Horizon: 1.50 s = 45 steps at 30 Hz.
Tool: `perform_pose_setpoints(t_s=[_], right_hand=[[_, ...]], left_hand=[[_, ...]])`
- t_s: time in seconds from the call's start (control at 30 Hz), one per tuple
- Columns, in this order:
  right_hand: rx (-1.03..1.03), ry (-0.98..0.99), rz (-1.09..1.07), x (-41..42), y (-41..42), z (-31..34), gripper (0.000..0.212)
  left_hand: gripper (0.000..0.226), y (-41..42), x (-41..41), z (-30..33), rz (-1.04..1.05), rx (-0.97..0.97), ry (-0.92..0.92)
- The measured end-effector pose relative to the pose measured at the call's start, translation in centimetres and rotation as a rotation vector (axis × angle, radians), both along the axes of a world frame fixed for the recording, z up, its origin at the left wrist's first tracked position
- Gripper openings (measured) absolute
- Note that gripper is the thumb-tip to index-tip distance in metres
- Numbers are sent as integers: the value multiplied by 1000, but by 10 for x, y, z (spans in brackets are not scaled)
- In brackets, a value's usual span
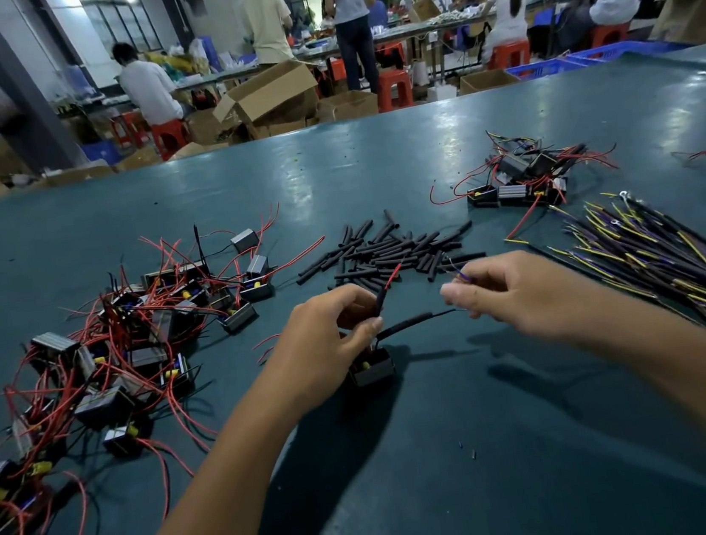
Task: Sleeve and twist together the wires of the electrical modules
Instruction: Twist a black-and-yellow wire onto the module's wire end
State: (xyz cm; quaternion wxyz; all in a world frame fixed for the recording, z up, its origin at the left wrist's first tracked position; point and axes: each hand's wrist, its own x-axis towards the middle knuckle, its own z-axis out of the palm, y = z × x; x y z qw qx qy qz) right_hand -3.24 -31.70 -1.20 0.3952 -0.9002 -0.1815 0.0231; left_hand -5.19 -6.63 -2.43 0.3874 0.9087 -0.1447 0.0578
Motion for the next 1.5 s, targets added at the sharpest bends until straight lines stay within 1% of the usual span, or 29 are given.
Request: perform_pose_setpoints(t_s=[0.03,0.13,0.2,0.27,0.37,0.5,0.63,0.7,0.87,1.03,1.33,1.43,1.5], right_hand=[[-51,-22,14,-1,1,-3,42],[-112,-38,44,-2,6,-9,23],[-137,-76,49,-2,7,-10,17],[-137,-117,57,-3,8,-9,17],[-146,-206,37,-6,11,-7,17],[-71,-316,-28,-9,18,-8,17],[46,-305,12,-10,19,-7,18],[67,-310,34,-10,19,-7,18],[109,-317,-25,-9,19,-12,21],[125,-338,-39,-11,21,-12,22],[96,-382,-9,-12,22,-8,15],[98,-413,1,-14,23,-7,14],[107,-414,15,-14,23,-6,14]], left_hand=[[5,0,0,0,6,4,-11],[11,2,0,2,8,-18,-4],[11,4,0,3,-3,-25,24],[9,5,1,5,-18,-32,56],[7,9,0,8,-65,-125,146],[8,17,-2,11,-129,-213,254],[12,17,-3,11,-139,-241,256],[11,15,-3,11,-142,-247,251],[10,21,-6,16,-245,-300,343],[7,25,-9,17,-302,-288,380],[16,22,-10,22,-424,-165,370],[9,22,-12,22,-455,-126,383],[9,20,-12,22,-461,-98,378]])
